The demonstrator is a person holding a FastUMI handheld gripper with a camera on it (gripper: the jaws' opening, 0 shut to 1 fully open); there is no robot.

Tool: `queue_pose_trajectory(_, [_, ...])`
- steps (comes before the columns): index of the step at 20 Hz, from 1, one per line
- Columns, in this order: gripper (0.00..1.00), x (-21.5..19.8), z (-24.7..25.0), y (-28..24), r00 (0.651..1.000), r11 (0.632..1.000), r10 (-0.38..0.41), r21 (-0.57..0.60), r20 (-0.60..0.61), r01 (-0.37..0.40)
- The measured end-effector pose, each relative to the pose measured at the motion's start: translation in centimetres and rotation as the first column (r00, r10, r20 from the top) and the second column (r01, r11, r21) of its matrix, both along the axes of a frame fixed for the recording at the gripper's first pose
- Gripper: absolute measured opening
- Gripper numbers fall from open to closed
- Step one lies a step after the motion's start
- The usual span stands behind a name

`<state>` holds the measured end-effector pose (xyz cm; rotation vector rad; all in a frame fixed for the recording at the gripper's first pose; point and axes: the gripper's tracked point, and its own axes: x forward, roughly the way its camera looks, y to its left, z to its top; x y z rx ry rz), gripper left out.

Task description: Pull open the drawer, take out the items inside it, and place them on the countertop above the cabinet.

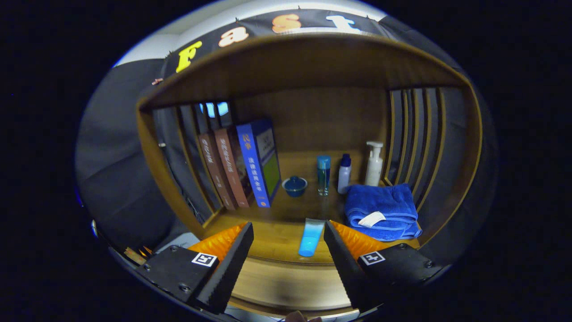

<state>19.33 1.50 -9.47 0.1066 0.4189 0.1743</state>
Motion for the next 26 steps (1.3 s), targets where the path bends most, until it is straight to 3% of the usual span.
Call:
queue_pose_trajectory(7, [1.0, -9.6, -3.6, 0.4, 0.991, 0.997, -0.019, -0.072, 0.132, 0.028])
queue_pose_trajectory(15, [0.99, -18.2, -12.5, -0.8, 0.977, 0.978, -0.119, -0.148, 0.177, 0.146])
queue_pose_trajectory(20, [1.0, -19.3, -19.0, -1.3, 0.986, 0.975, -0.147, -0.156, 0.083, 0.159])
queue_pose_trajectory(26, [1.0, -17.6, -21.6, -2.4, 0.981, 0.965, -0.19, -0.176, 0.043, 0.194])
